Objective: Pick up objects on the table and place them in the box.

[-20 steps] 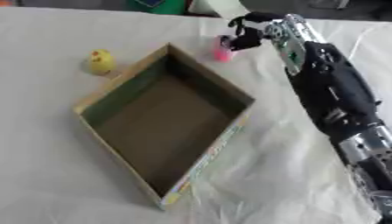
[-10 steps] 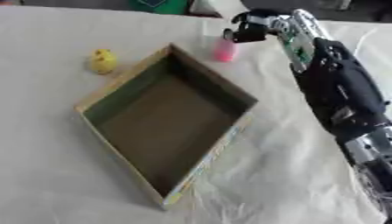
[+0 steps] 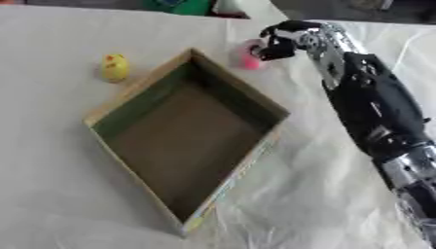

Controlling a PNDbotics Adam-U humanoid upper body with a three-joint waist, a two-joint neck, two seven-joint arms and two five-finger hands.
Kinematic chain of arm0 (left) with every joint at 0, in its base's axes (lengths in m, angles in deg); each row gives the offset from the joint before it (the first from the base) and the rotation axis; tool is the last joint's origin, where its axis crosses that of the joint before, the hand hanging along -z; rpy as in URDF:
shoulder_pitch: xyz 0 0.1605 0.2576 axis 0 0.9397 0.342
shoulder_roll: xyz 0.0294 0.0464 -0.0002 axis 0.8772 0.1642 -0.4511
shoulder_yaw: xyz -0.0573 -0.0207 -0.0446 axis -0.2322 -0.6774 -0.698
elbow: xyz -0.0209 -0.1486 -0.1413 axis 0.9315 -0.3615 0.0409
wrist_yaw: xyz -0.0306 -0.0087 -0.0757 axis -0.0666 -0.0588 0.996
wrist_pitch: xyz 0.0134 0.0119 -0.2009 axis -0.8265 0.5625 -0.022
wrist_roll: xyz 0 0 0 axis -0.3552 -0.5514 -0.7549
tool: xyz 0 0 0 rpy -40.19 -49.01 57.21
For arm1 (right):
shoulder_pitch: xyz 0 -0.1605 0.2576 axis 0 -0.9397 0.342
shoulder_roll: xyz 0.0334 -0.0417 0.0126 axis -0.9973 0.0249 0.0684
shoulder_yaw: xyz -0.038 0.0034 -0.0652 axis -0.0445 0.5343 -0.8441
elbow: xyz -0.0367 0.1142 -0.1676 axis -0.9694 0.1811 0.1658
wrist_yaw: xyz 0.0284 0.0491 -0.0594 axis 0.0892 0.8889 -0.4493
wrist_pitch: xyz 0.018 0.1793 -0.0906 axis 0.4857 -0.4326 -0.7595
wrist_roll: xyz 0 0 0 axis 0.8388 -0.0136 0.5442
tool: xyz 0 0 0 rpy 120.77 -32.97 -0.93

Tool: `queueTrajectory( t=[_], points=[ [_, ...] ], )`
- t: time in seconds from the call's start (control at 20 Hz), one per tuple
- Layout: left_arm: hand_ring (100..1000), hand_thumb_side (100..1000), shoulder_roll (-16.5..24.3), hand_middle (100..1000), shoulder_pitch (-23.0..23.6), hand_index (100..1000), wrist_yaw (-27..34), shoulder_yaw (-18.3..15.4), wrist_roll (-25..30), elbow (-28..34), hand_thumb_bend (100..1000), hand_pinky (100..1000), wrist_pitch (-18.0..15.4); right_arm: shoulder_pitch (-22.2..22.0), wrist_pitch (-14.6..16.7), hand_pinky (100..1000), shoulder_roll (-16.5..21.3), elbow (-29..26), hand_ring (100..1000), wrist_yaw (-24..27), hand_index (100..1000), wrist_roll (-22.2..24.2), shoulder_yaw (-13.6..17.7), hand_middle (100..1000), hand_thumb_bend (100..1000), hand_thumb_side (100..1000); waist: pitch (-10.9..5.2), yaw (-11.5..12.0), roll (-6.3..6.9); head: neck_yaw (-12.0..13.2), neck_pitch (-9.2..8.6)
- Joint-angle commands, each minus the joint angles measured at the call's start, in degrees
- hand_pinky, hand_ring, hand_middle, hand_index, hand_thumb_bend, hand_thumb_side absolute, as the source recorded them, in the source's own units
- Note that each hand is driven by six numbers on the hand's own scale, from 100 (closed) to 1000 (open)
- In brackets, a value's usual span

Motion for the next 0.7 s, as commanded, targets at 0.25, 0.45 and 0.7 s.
queueTrajectory(
  t=[0.25,0.45,0.7],
  points=[
    [568,1000,0.21,561,-0.63,739,-0.17,0.06,0.40,0.98,100,450,-0.06,0.89,0.65,789,0.28,0.35,810,-1.06,1000,0.17,-0.26,809,100,913,-0.70,0.13,0.13,-0.16,-0.91],
    [568,1000,0.15,561,-0.70,738,-0.18,0.06,0.45,0.98,100,450,0.00,0.93,0.79,786,-0.06,0.56,807,-1.42,1000,-0.27,-0.27,803,100,911,-0.57,0.19,0.04,-0.26,-1.02],
    [568,1000,0.08,560,-0.66,738,-0.21,0.05,0.52,0.98,100,450,0.06,0.88,1.00,774,-0.62,0.70,777,-1.32,915,-1.39,-0.26,726,100,802,-0.49,0.33,0.04,-0.42,-1.02]
  ],
)
